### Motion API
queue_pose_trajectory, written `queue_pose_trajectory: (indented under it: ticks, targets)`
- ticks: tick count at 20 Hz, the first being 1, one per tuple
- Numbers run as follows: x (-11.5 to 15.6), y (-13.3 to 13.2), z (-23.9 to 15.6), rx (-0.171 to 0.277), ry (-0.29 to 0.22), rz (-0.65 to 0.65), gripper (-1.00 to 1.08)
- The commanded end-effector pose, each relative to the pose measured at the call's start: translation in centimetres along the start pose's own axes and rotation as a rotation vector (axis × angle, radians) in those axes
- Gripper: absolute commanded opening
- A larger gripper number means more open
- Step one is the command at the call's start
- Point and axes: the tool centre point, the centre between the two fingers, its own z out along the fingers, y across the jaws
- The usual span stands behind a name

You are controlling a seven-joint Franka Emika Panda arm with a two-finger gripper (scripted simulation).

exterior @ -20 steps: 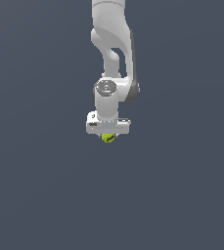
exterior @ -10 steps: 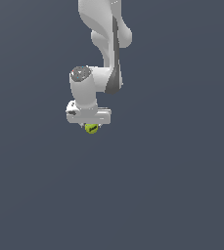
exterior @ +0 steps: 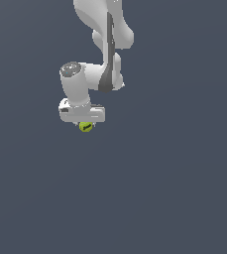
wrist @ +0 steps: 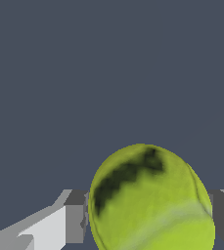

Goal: Pick up the object and move it to a goal position.

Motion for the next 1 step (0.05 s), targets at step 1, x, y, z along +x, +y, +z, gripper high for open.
queue_pose_trajectory:
  ticks: [1]
  targets:
    - [0.07,0.05,-0.08,0.0,0.001,-0.002,-1.0]
